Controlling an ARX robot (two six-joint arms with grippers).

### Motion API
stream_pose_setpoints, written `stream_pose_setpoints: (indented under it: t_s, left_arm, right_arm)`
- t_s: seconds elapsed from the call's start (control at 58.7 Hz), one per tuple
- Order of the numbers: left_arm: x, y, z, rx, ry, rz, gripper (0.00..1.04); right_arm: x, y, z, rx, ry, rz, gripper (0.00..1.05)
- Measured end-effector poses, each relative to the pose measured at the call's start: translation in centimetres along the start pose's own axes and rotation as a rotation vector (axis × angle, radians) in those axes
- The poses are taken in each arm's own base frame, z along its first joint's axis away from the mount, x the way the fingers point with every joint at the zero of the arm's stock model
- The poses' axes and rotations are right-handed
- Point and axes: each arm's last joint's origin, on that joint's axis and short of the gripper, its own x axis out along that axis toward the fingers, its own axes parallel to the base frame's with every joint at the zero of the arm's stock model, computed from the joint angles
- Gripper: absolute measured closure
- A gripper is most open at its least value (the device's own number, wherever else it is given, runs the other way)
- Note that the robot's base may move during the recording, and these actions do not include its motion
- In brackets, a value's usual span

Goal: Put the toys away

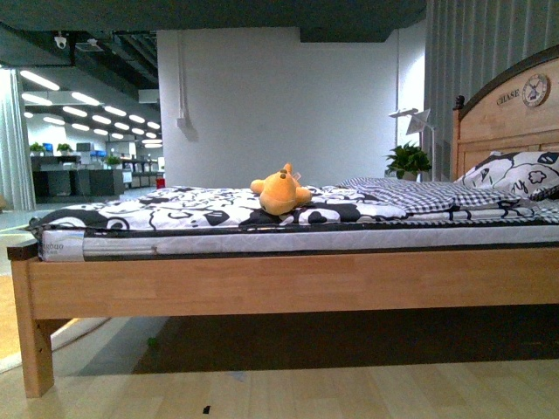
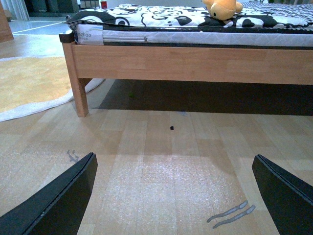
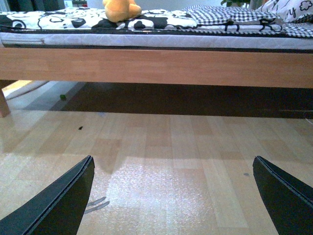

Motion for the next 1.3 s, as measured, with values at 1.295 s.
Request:
stream_pose_setpoints:
  t_s: [1.295]
  left_arm:
    - [0.0, 0.0, 0.0, 0.0, 0.0, 0.0, 0.06]
  right_arm:
    - [0.0, 0.0, 0.0, 0.0, 0.0, 0.0, 0.06]
